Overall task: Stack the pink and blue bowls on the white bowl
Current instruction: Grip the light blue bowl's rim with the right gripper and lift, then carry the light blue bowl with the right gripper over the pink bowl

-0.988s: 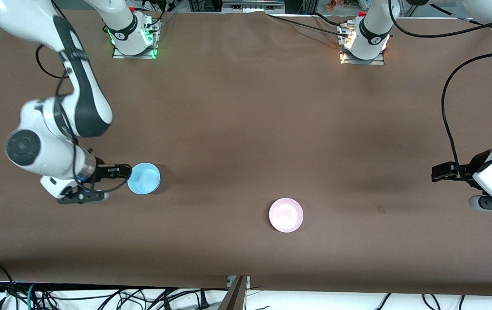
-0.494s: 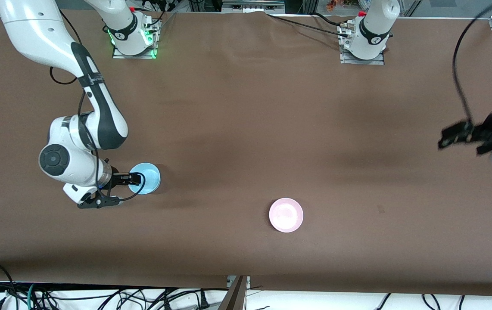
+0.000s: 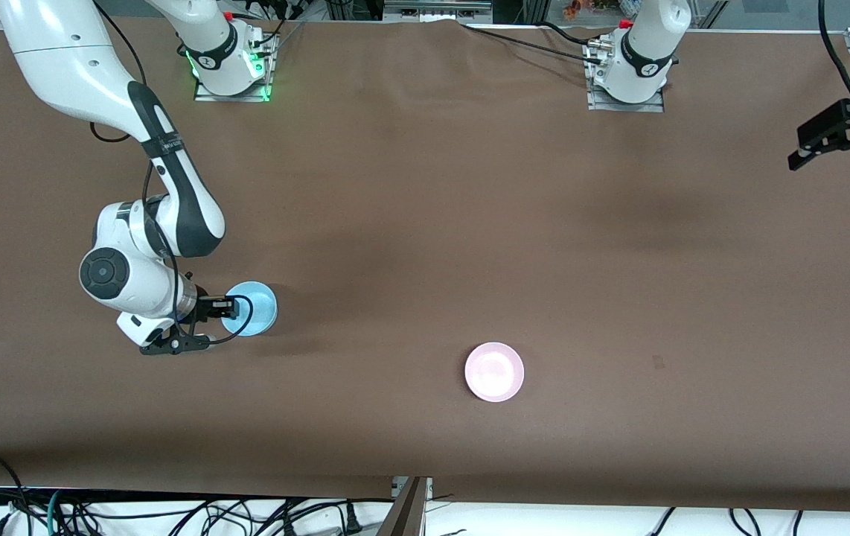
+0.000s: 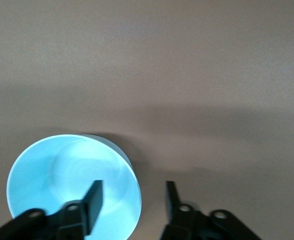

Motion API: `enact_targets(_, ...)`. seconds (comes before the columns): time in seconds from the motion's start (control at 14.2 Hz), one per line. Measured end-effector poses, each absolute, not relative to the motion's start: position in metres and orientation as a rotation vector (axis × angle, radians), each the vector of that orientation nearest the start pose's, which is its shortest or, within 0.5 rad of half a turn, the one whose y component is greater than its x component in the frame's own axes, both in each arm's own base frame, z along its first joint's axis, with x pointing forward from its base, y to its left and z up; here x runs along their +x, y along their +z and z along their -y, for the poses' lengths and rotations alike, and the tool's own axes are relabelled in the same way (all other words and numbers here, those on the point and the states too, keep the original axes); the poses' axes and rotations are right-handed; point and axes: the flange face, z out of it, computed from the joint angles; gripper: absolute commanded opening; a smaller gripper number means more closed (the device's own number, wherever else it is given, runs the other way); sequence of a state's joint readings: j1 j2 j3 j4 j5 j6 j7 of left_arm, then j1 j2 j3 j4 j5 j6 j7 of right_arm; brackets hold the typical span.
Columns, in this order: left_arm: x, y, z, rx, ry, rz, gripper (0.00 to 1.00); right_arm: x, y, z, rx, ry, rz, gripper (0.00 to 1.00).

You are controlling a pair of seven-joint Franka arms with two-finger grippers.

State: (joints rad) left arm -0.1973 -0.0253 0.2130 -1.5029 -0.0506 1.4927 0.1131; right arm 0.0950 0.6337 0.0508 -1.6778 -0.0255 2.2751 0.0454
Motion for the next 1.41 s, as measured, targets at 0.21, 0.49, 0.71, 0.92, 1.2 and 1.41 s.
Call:
enact_targets(0.21, 0.524, 0.655, 0.017, -3.155, -0.027, -0.137, 0.97, 0.668, 0.221, -0.094, -3.129, 0.080, 0.169, 0.32)
enact_targets(0.49, 0.507, 0.631, 0.031, -3.140, -0.022, -0.158, 1.00, 0.666, 0.216, -0.094, -3.129, 0.095, 0.170, 0.00)
enact_targets(0.71, 0.507, 0.628, 0.030, -3.138, -0.021, -0.156, 1.00, 0.667, 0.221, -0.099, -3.121, 0.086, 0.169, 0.00)
enact_targets(0.92, 0.505, 0.623, 0.028, -3.088, 0.019, -0.164, 1.00, 0.672, 0.238, -0.120, -3.098, 0.079, 0.061, 0.00)
enact_targets(1.2, 0.507, 0.620, 0.031, -3.071, 0.077, -0.171, 1.00, 0.678, 0.286, -0.201, -3.032, 0.127, -0.208, 0.00)
enact_targets(1.41, 0.527, 0.633, 0.035, -3.063, 0.086, -0.166, 1.00, 0.679, 0.307, -0.270, -2.938, 0.115, -0.446, 0.00)
